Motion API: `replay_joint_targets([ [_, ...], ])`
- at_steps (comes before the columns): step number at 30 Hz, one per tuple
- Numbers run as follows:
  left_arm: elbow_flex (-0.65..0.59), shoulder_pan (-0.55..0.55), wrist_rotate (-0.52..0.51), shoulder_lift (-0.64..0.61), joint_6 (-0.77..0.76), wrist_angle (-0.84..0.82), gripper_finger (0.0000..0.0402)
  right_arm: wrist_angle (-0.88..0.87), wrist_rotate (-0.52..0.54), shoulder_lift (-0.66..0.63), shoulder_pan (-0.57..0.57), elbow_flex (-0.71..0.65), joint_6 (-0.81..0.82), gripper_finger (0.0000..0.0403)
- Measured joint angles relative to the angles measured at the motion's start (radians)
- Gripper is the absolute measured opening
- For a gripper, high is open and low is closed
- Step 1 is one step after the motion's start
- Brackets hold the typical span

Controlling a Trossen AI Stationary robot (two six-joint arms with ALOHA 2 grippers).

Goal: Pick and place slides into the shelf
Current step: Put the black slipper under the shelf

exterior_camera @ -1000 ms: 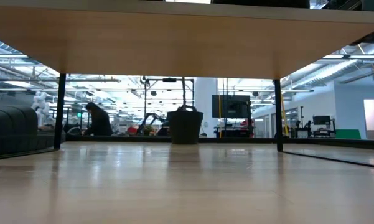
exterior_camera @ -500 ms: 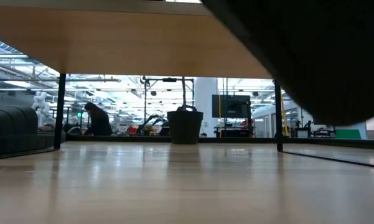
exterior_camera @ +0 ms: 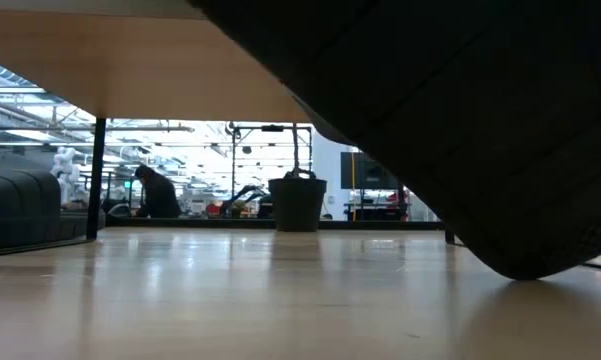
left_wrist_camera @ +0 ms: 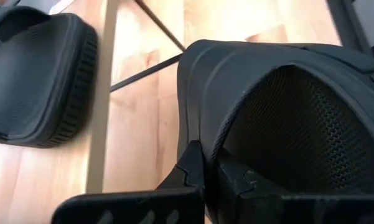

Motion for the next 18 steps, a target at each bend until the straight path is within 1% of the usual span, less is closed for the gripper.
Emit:
replay_joint_targets([
  [4, 0.000, 0.003, -0.016, 0.000, -0.006, -0.042, 0.0000, 0.000, 0.000, 0.000, 0.000, 0.000, 0.000, 0.0000],
  [12, 0.000, 0.006, -0.047, 0.000, -0.118, -0.185, 0.0000, -0.002, 0.000, 0.000, 0.000, 0.000, 0.000, 0.0000],
  [18, 0.000, 0.013, -0.008, 0.000, -0.141, -0.176, 0.0000, -0.002, 0.000, 0.000, 0.000, 0.000, 0.000, 0.0000],
])
